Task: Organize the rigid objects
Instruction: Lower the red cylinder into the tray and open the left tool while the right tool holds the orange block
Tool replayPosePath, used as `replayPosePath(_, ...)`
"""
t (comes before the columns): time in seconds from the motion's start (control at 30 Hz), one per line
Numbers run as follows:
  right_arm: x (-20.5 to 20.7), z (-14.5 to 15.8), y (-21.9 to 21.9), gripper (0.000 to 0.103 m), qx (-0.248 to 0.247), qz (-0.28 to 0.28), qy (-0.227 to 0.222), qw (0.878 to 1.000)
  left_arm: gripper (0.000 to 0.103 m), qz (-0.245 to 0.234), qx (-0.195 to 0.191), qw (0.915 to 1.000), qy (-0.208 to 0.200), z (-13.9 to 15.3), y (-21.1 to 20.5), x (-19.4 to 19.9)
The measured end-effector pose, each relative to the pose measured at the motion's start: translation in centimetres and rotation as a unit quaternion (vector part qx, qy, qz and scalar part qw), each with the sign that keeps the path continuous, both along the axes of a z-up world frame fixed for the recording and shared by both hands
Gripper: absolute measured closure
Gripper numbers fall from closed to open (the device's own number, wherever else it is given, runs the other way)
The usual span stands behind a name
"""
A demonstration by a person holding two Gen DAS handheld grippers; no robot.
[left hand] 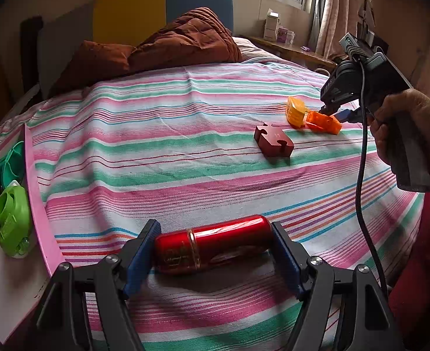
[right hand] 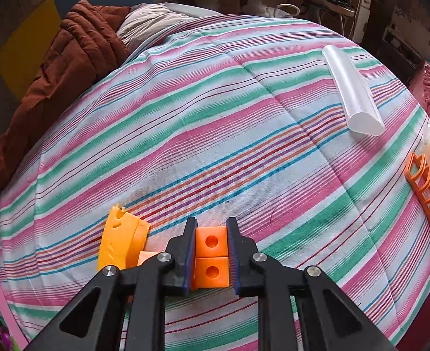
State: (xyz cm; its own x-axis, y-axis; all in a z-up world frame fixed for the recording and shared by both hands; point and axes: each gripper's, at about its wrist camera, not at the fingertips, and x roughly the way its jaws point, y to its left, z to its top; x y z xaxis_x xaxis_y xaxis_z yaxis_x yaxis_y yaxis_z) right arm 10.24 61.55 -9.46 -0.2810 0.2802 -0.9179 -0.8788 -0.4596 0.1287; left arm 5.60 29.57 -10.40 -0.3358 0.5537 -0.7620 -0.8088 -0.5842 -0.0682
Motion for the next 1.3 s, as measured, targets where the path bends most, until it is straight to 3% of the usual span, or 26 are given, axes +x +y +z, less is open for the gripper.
replayPosePath(0.13, 0.5, -0.3, 0.3, 0.083, -0.015, -0.002, 0.013, 1.0, 0.028, -0.002, -0.003, 1.0, 0.002, 0.0, 0.0, -0.1)
replayPosePath(0.57, -0.6, -0.4, -0.9, 0.084, 0.038, 0.043, -0.045, 0.997, 0.028, 0.011, -0.016, 0.9998, -0.002, 1.2, -0.2, -0.4)
replayPosePath(0.93, -0.9, -0.4, -1.6, 0.084, 0.048, 0.047, -0.051, 0.996, 0.028, 0.023, 0.014, 0.9996, -0.001, 5.1, -2.0, 0.2)
replayPosePath(1.3, -1.5, 0.0, -2.5, 0.084, 0.064, 0.06, -0.062, 0.994, 0.028, 0.072, 0.039, 0.9966, -0.007, 8.1, -6.3, -1.3)
